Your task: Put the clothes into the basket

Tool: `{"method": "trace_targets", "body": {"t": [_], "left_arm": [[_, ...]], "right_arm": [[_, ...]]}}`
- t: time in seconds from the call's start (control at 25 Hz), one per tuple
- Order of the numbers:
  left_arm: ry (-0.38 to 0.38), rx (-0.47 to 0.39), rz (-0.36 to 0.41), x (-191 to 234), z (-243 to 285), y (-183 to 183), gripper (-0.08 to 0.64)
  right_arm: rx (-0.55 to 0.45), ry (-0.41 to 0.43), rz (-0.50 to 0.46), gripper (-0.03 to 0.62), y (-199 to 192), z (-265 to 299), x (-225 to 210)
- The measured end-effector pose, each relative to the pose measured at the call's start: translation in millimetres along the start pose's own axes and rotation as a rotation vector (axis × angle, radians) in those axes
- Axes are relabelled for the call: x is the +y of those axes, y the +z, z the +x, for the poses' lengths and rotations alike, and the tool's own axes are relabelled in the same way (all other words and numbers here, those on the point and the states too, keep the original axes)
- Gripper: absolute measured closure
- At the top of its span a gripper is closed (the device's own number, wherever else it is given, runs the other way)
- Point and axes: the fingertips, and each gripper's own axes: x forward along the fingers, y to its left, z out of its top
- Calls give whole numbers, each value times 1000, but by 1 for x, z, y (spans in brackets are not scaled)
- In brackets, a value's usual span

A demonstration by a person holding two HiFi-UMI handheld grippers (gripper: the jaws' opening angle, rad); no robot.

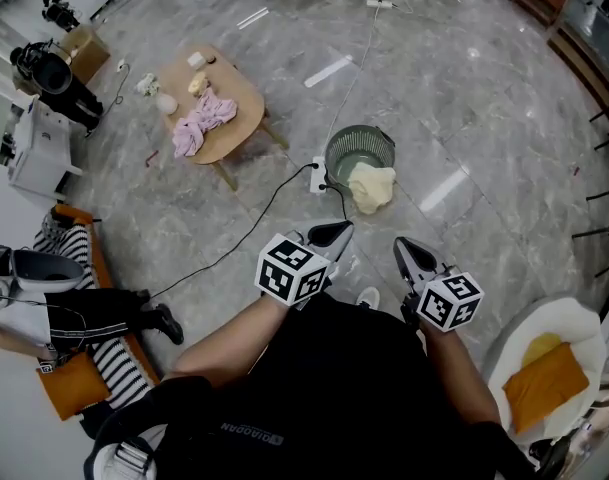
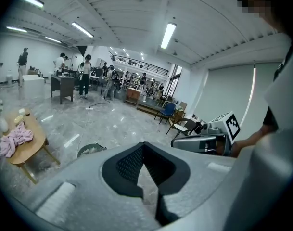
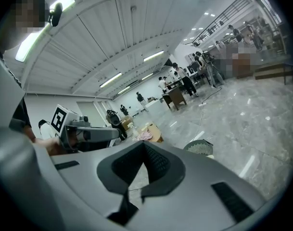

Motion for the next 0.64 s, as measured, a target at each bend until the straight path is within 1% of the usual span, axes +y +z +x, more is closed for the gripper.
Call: {"method": "trace_targets", "body": {"t": [0.12,0.28,0.64], "left_arm": [[2,-2,1,-1,-2,0,558],[4,-4,3,-1,-2,0,560],[4,-5,10,-5,-5,-2,558]], "right_arm": [[-4,1,3,578,0,-2,1],[-15,6,36,578,1,-3,-1],[-13,2,10,578,-1,-7,2]]}}
